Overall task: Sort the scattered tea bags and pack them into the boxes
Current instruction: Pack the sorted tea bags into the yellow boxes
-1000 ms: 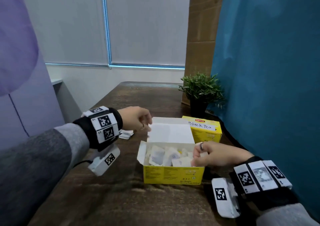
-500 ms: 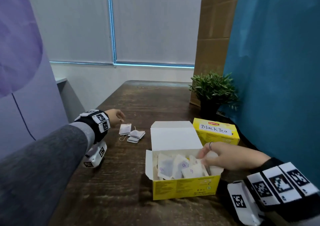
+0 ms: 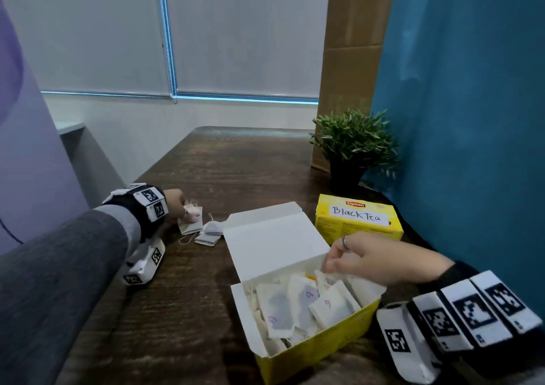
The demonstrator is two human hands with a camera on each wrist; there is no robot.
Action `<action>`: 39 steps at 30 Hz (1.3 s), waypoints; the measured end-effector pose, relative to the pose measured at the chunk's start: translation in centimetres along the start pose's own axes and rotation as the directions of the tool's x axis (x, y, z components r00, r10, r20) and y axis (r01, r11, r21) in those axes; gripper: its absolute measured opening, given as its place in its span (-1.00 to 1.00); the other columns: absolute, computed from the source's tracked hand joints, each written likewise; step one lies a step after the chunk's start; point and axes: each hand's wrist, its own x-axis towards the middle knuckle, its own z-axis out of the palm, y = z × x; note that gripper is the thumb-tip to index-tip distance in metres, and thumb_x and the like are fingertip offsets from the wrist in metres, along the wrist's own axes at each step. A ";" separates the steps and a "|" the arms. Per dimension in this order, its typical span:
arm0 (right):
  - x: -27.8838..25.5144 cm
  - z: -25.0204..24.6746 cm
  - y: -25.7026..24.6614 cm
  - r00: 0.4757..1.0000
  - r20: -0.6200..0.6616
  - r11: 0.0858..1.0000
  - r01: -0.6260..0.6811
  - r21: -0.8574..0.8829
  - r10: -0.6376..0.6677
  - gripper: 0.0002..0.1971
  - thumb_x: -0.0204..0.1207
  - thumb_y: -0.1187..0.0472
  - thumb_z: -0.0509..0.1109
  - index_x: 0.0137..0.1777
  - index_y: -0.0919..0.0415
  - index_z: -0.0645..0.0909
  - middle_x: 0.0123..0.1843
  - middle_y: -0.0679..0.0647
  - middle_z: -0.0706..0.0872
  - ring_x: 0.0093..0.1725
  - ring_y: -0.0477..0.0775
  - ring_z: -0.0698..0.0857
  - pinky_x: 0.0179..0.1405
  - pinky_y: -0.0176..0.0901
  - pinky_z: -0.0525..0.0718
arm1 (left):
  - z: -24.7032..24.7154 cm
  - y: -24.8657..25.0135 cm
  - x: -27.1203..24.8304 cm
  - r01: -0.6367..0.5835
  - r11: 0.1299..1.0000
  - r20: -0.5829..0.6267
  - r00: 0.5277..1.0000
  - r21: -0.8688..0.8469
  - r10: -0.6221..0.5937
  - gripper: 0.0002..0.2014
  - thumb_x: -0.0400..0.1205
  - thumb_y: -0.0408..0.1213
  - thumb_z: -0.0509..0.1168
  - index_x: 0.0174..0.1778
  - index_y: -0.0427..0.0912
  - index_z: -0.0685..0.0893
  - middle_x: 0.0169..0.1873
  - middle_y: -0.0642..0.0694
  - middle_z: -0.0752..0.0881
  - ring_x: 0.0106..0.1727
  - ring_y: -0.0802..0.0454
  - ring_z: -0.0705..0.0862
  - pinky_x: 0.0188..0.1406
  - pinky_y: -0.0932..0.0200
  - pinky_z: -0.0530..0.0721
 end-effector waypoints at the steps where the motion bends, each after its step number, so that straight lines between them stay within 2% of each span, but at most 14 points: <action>1: 0.0 0.0 0.0 1.000 0.006 1.000 0.001 -0.002 -0.001 -0.79 0.57 -0.02 0.31 0.03 0.03 0.71 0.07 -0.12 0.75 0.12 -0.11 0.66 0.25 -0.09 0.60 | -0.1 -0.4 0.2 -0.017 0.991 -0.016 1.000 -0.134 0.015 -0.79 0.55 -0.25 0.42 -0.31 -0.23 0.55 -0.39 -0.13 0.58 -0.45 0.08 0.57 -0.63 0.34 0.40; 3: 0.0 -0.2 0.0 1.000 0.019 1.000 -0.001 0.000 0.001 -0.78 0.57 -0.03 0.31 0.03 0.02 0.71 0.08 -0.09 0.75 0.12 -0.07 0.66 0.25 -0.07 0.59 | -0.7 -0.8 0.0 -0.036 0.872 -0.028 0.999 -0.488 0.025 -0.92 0.55 -0.39 0.39 -0.20 -0.26 0.61 -0.44 -0.16 0.56 -0.71 0.18 0.51 -0.77 0.37 0.42; 5: -0.2 -0.3 0.1 0.999 0.034 1.000 -0.020 0.006 0.020 -0.79 0.57 -0.05 0.30 0.02 -0.01 0.72 0.06 -0.09 0.74 0.10 -0.06 0.66 0.20 -0.10 0.59 | -1.4 -0.7 -0.2 -0.066 0.748 0.000 0.996 -0.660 0.087 -0.93 0.57 -0.39 0.37 -0.06 -0.26 0.67 -0.46 -0.14 0.54 -0.73 0.19 0.45 -0.75 0.40 0.38; 8: -0.4 -0.6 0.4 0.998 0.044 0.999 -0.035 0.010 0.034 -0.79 0.58 -0.04 0.30 0.01 -0.03 0.73 0.07 -0.05 0.75 0.12 -0.02 0.66 0.21 -0.09 0.59 | -1.5 0.5 -0.9 -0.089 0.749 0.118 0.969 -0.657 0.219 -0.92 0.49 -0.25 0.44 -0.21 -0.18 0.77 -0.44 -0.15 0.54 -0.63 0.14 0.42 -0.66 0.36 0.36; 11: -0.6 -0.7 0.6 0.999 0.035 0.999 -0.038 0.023 0.037 -0.80 0.59 -0.01 0.29 0.00 -0.03 0.74 0.05 -0.04 0.75 0.10 -0.01 0.67 0.13 -0.14 0.59 | -0.4 1.6 -0.9 -0.087 0.846 0.255 0.933 -0.526 0.255 -0.63 0.18 -0.03 0.62 -0.26 -0.21 0.80 -0.28 -0.26 0.62 -0.39 -0.03 0.50 -0.39 0.23 0.45; 13: -0.5 -0.7 0.7 0.999 0.029 0.999 -0.030 0.032 0.029 -0.80 0.59 0.00 0.29 -0.01 -0.02 0.74 0.05 -0.08 0.75 0.10 -0.05 0.66 0.15 -0.16 0.58 | 0.3 2.0 -0.5 -0.116 0.916 0.284 0.929 -0.384 0.237 -0.45 0.04 0.09 0.67 -0.20 -0.21 0.79 -0.20 -0.32 0.73 -0.24 -0.16 0.61 -0.19 -0.02 0.62; 16: -0.3 -0.6 0.9 0.999 0.030 0.999 -0.019 0.043 0.018 -0.81 0.57 -0.01 0.31 -0.03 -0.03 0.74 0.06 -0.10 0.76 0.12 -0.06 0.66 0.23 -0.10 0.59 | 0.6 2.7 -0.9 -0.153 0.927 0.306 0.915 -0.343 0.264 -0.60 0.12 -0.02 0.67 -0.28 -0.15 0.75 -0.19 -0.23 0.73 -0.13 -0.11 0.64 -0.02 0.01 0.64; 18: -0.2 -0.6 1.0 1.000 0.028 0.999 -0.015 0.042 0.014 -0.81 0.56 -0.04 0.32 -0.02 -0.04 0.74 0.07 -0.09 0.76 0.13 -0.05 0.66 0.27 -0.07 0.59 | 0.6 2.9 -1.3 -0.136 0.921 0.291 0.923 -0.366 0.252 -0.80 0.33 -0.29 0.59 -0.31 -0.14 0.67 -0.26 -0.15 0.70 -0.22 -0.04 0.64 -0.22 0.14 0.64; 20: -0.1 -0.6 1.0 1.000 0.026 0.999 -0.016 0.039 0.015 -0.80 0.55 -0.05 0.33 -0.01 -0.02 0.73 0.09 -0.07 0.76 0.15 -0.04 0.66 0.29 -0.05 0.58 | 0.6 3.1 -1.6 -0.142 0.927 0.272 0.931 -0.346 0.244 -0.80 0.37 -0.38 0.56 -0.32 -0.13 0.63 -0.36 -0.08 0.69 -0.28 -0.01 0.63 -0.25 0.14 0.61; 25: -0.2 -0.4 0.9 1.000 0.024 0.999 -0.005 0.037 0.004 -0.78 0.56 -0.05 0.32 0.02 0.03 0.70 0.08 -0.08 0.75 0.14 -0.06 0.66 0.29 -0.05 0.58 | 1.1 3.0 -2.5 -0.193 0.927 0.200 0.943 -0.323 0.266 -0.77 0.39 -0.29 0.56 -0.31 -0.11 0.58 -0.34 -0.01 0.67 -0.25 0.01 0.60 -0.13 0.14 0.53; 31: -0.6 -0.4 1.0 1.000 0.021 1.000 -0.011 0.012 0.010 -0.76 0.58 -0.06 0.30 0.07 0.04 0.68 0.11 -0.08 0.73 0.15 -0.08 0.65 0.28 -0.11 0.58 | 0.8 2.0 -4.6 -0.142 0.877 0.043 0.982 -0.460 0.181 -0.78 0.43 -0.33 0.53 -0.23 -0.17 0.57 -0.17 -0.15 0.68 -0.28 -0.04 0.64 -0.41 0.16 0.63; 33: -1.0 -0.3 1.1 1.000 0.012 1.000 -0.016 0.011 0.016 -0.76 0.58 -0.05 0.28 0.08 0.03 0.67 0.11 -0.10 0.72 0.14 -0.10 0.64 0.25 -0.18 0.57 | -0.5 1.6 -5.8 -0.186 0.816 -0.071 0.982 -0.547 0.176 -0.79 0.44 -0.36 0.51 -0.23 -0.19 0.57 -0.15 -0.18 0.68 -0.33 -0.06 0.61 -0.49 0.20 0.60; 36: -1.7 0.0 1.2 1.000 0.008 1.000 -0.017 0.019 0.017 -0.77 0.60 -0.01 0.27 0.12 0.05 0.65 0.14 -0.12 0.69 0.18 -0.10 0.61 0.24 -0.23 0.53 | -3.0 2.3 -8.6 -0.289 0.620 -0.254 0.956 -0.730 0.147 -0.77 0.47 -0.44 0.45 -0.29 -0.18 0.50 -0.15 -0.19 0.61 -0.38 0.01 0.61 -0.63 0.34 0.59; 39: -2.3 0.4 1.3 1.000 -0.001 1.000 -0.004 0.030 0.004 -0.77 0.60 0.00 0.27 0.15 0.05 0.64 0.13 -0.14 0.68 0.18 -0.10 0.61 0.22 -0.24 0.53 | -4.5 4.7 -12.7 -0.358 0.462 -0.289 0.933 -0.811 0.214 -0.75 0.47 -0.44 0.44 -0.34 -0.17 0.47 -0.25 -0.10 0.62 -0.49 0.18 0.67 -0.57 0.40 0.61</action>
